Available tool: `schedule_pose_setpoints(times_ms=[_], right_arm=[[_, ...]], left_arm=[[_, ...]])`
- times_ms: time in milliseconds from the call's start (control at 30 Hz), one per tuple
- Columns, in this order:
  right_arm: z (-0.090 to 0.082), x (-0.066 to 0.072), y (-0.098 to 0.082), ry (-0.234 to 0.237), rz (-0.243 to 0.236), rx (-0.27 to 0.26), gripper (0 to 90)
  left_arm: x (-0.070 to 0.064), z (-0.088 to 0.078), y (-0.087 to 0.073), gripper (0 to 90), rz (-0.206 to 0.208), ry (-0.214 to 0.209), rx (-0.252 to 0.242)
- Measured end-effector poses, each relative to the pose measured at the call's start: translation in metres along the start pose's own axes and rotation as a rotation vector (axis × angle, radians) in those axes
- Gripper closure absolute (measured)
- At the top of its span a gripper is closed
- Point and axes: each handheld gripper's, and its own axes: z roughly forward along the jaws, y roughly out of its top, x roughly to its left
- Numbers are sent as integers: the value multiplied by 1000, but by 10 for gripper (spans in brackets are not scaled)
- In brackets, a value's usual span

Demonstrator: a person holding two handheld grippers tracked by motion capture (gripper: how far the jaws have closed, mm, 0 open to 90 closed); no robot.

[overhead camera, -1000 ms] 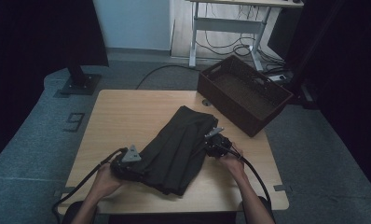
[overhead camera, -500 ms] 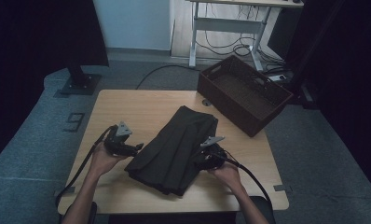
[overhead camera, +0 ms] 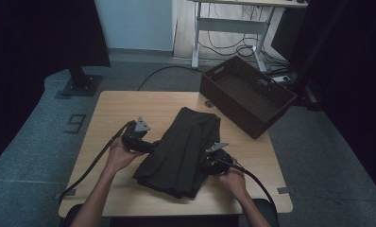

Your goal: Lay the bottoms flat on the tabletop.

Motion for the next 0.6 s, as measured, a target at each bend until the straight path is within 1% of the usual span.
schedule_pose_setpoints(times_ms=[67, 100, 167, 233, 333, 367, 433, 500, 533, 600], right_arm=[[-4, -10, -4, -24, 12, 6, 331], [-6, -15, -7, -38, 18, 9, 335], [-9, -23, -10, -56, 27, 11, 347], [-11, -27, -12, -69, 30, 16, 350], [-14, -27, -11, -79, 11, 34, 345], [-17, -28, -10, -86, 6, 35, 344], [-25, -31, -6, -105, 12, 26, 349], [-33, -34, -1, -116, 20, 6, 375], [-37, -35, 2, -114, 22, -8, 392], [-40, -34, 9, -94, 17, -32, 433]], left_arm=[[-6, 5, 7, 159, 11, -15, -1], [-10, 8, 10, 162, 10, -25, -7], [-18, 14, 17, 168, 20, -45, -10], [-27, 21, 24, 172, 32, -61, -13], [-37, 31, 33, 178, 45, -79, -13], [-39, 33, 36, 183, 44, -83, -11], [-43, 38, 39, 183, 45, -90, -13], [-43, 41, 39, 210, 15, -117, -35], [-43, 43, 39, 213, 3, -125, -34], [-45, 46, 38, 219, 3, -126, -27]])
